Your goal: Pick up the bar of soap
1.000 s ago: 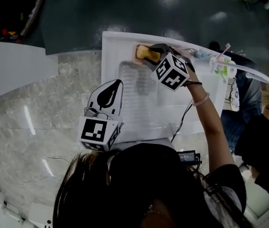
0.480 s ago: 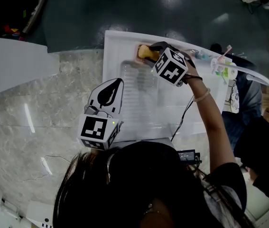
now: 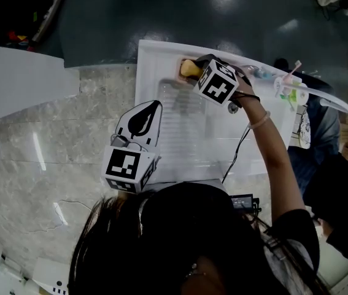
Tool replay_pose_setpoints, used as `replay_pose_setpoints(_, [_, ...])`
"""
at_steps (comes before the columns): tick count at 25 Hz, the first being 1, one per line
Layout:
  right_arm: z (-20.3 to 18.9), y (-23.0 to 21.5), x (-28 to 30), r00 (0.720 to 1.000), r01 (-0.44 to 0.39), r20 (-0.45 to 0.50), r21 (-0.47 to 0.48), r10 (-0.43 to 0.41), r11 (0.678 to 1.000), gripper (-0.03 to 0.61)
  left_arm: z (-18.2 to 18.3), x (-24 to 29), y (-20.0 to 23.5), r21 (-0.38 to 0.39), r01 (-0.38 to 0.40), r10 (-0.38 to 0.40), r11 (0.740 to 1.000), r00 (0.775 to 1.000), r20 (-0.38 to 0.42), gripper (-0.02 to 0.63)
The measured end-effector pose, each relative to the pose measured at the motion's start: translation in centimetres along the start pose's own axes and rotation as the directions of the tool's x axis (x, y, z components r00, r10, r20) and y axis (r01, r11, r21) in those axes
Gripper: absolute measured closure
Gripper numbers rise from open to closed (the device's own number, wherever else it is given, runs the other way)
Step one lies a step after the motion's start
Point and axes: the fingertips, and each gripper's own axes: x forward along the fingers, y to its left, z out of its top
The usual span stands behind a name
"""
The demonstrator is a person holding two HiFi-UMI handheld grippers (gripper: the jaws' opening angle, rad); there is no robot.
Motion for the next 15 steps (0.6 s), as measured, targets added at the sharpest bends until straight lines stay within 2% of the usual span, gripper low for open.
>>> replay_pose_setpoints(9, [0.09,-0.26,0.10,1.000,0.005,0.015,0.057,-0.006,0.998,0.391,-0.04,0.06,-0.25,0.004,-0.001,0.001,1.000,1.000,-0.008,0.606])
replay_pose_setpoints(15, [0.42,-0.77,-0.37,0.996,0.055,0.065,0.080,-0.060,0.995,0.391,0.63,-0.29,-0.30,0.027,-0.013,0.014,1.000,1.000,-0.006,0.606])
